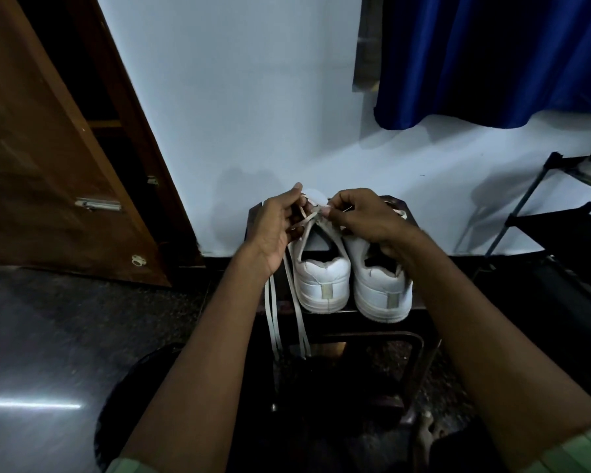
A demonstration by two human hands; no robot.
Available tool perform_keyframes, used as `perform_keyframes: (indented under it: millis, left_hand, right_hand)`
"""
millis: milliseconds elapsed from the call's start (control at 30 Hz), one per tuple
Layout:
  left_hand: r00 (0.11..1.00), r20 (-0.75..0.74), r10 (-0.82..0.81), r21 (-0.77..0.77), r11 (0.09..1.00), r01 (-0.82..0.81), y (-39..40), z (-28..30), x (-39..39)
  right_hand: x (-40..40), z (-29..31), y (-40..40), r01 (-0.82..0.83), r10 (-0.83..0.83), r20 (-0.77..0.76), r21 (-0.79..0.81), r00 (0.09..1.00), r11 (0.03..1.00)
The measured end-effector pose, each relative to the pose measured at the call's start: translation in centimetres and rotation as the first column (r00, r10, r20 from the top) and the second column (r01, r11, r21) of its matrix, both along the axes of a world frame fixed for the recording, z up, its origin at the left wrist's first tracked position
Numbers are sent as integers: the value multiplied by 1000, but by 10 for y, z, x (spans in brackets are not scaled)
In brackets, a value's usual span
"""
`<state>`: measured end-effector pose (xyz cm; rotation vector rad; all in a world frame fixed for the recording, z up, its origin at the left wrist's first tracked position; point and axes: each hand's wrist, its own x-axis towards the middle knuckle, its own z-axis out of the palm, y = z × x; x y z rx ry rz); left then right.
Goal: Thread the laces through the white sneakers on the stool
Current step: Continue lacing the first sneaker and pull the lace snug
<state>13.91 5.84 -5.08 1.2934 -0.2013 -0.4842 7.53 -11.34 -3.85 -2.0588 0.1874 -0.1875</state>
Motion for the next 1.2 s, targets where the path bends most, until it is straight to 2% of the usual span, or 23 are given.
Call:
perform_keyframes:
  millis: [133, 300, 400, 500, 600, 700, 867, 933, 1000, 1067, 1100, 1200]
  left_hand:
    - [996, -93, 8, -67, 998, -14, 1, 3, -2]
    - [991, -82, -102, -27, 995, 100, 0, 5, -2]
    - [992, -96, -85, -128, 989, 72, -2, 8, -2]
    - [972, -230, -47, -323, 946, -31, 1, 7, 2]
    - [934, -346, -89, -494, 863, -100, 4, 2, 8]
    - [913, -374, -166, -600, 794, -101, 7, 2, 12]
    - [923, -371, -106, -582, 801, -142, 12, 2, 18]
    - [904, -424, -54, -614, 751, -243, 15, 2, 20]
    - [869, -491, 66, -596, 702, -390, 20, 1, 27]
    - [827, -517, 220, -518, 689, -507, 26, -4, 37]
    - [812, -510, 282, -457, 711, -534, 28, -6, 39]
    - [774, -414, 478, -215, 775, -594, 27, -10, 41]
  right_hand:
    - [-3, 6, -8, -5, 26, -72, 286, 997, 958]
    - [-2, 17, -19, 70, -28, -77, 628, 997, 775]
    - [-4, 20, -21, 46, -16, -50, 677, 999, 735]
    - [-8, 22, -21, -6, 6, 2, 722, 1000, 692]
    - [-10, 25, -15, 16, -92, 51, 789, 994, 615]
    - [-12, 28, -11, 69, -219, 59, 842, 974, 536]
    - [-12, 31, -12, 107, -327, 86, 842, 941, 529]
    - [-12, 34, -14, 141, -405, 79, 864, 911, 484]
    - [-13, 37, -19, 145, -471, 85, 890, 878, 431]
    - [-13, 37, -24, 128, -507, 110, 902, 855, 411]
    - [-13, 36, -26, 137, -526, 122, 894, 842, 426]
    - [-10, 29, -31, 229, -584, 155, 816, 797, 530]
